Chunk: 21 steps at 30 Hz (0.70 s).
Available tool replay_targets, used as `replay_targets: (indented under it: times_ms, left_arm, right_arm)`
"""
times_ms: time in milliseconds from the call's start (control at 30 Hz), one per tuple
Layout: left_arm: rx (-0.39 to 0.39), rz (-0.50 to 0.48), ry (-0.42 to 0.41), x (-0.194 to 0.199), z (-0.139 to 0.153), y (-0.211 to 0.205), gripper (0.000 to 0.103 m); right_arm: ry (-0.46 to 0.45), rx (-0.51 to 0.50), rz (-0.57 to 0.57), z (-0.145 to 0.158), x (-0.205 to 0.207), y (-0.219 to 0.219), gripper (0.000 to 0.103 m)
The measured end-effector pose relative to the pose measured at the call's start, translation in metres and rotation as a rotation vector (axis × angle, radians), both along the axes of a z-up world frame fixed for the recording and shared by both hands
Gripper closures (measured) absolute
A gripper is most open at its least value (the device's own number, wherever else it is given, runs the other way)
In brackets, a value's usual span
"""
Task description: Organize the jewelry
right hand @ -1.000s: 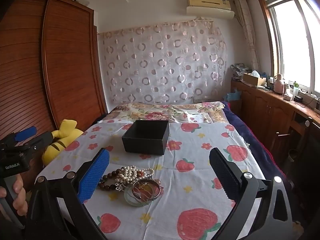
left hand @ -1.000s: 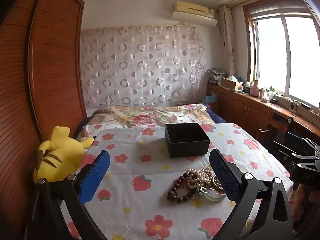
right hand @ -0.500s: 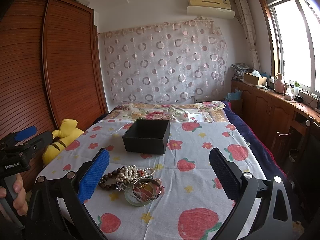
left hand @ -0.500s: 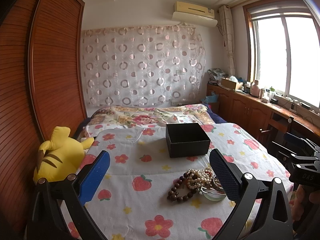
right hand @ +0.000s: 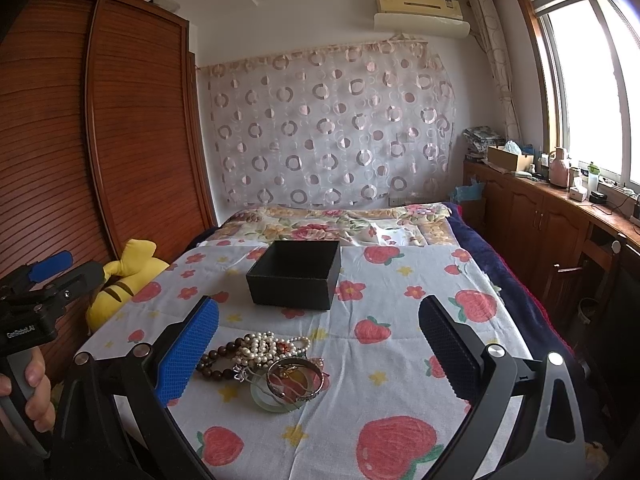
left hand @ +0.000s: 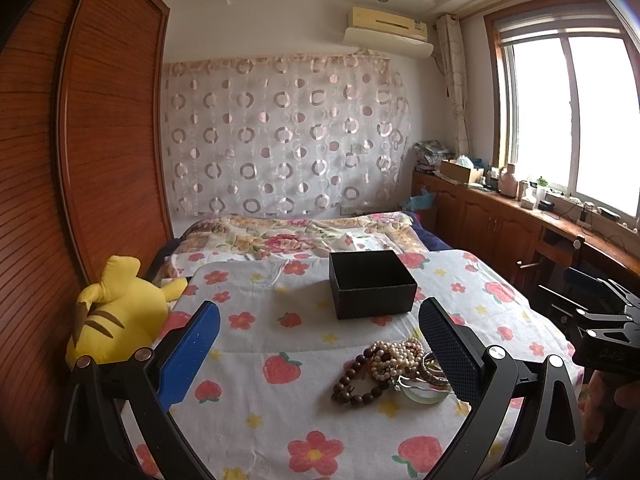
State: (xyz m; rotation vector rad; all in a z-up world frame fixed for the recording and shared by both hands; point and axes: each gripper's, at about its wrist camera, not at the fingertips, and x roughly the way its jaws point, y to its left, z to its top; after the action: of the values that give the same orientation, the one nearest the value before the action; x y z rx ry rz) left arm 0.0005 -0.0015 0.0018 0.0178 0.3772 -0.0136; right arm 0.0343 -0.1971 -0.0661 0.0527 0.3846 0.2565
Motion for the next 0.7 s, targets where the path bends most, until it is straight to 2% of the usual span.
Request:
replay_targets:
  times_ms: [267,300,700]
  left_arm:
    - [0.003,0.001,0.002,0.013,-0.002,-0.006,0.007]
    - [-0.001,0.002,-0.001,0.003,-0.001,-0.002,0.007]
    - [-0.002,0.003,-0.003,0.004,-0.002,-0.002,0.007]
  right_arm:
    - [0.0,0.001,0.0,0.0,0.0,0.0,0.002]
    - [-0.001,0.0,-0.001,0.0,0.0,0.0,0.002]
    - [-0.002,0.003,0.0,0.0,0.0,0.0,0.002]
